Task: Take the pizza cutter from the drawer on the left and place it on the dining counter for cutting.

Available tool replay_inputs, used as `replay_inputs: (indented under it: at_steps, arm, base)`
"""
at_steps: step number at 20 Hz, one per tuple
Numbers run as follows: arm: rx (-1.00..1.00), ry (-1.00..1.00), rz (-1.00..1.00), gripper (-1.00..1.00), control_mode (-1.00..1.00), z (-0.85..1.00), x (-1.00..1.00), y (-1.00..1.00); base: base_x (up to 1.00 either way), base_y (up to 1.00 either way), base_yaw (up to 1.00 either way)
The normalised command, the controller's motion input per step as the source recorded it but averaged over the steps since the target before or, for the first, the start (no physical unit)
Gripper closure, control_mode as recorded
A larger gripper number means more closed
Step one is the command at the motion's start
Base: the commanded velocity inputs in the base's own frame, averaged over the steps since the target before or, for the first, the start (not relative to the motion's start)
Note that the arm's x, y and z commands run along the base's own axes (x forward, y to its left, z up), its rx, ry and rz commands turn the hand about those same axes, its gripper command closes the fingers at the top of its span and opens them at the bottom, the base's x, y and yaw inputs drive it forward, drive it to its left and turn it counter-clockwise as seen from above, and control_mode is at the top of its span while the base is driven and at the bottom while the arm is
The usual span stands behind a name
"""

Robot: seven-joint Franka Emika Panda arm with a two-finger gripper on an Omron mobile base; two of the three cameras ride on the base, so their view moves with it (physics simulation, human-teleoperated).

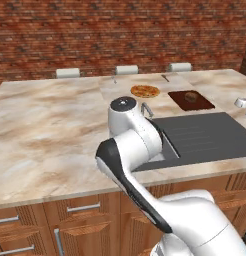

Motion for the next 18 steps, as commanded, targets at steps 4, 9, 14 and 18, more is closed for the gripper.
replay_inputs:
  at_steps: [4,9,14,18]
  arm:
    - [-0.15,-0.06,0.24,-1.00,-1.00,-0.39,0.00,0.63]
    - [-0.20,-0.10,0.22,-1.00,-1.00,-0.42,0.00,0.61]
    - [-0.24,-0.10,0.22,-1.00,-1.00,-0.39,0.00,0.60]
    - [-0.17,-0.07,0.16,-1.00,-1.00,-0.43,0.00,0.19]
  base:
    - [0.00,0.00,0.00]
    - [0.00,0.00,0.00]
    - [0.00,0.00,0.00]
    - [0.00,0.00,0.00]
